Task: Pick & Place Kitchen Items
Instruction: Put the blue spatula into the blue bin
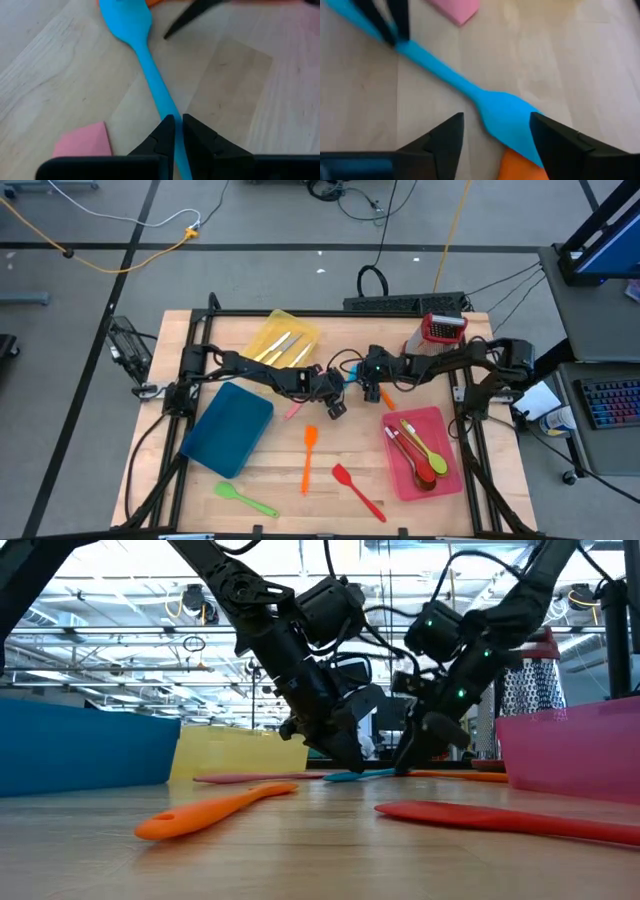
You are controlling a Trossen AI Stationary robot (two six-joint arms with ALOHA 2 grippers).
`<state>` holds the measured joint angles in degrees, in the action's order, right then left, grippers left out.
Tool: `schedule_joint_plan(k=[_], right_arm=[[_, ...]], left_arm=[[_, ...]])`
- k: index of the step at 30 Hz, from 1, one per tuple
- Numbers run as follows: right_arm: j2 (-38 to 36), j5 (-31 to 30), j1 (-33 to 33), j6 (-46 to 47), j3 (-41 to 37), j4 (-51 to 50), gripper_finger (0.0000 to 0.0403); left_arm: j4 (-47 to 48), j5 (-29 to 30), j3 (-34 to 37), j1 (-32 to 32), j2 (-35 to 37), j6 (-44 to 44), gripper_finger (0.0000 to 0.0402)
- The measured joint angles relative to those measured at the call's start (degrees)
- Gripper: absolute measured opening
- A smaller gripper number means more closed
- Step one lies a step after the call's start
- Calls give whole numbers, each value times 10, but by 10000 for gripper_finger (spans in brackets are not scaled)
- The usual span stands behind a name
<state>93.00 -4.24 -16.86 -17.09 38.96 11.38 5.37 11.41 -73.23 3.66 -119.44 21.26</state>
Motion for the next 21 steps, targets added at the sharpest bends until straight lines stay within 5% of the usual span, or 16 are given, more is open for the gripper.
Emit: schedule_joint_plan(k=[10,21], right_arm=[[37,-41,-7,-52,1,44,250],[38,41,-38,-47,0,33,156]], left_arm=[[-27,-44,0,17,-15,4,35],[-57,-125,0,26,-24,-10,35]])
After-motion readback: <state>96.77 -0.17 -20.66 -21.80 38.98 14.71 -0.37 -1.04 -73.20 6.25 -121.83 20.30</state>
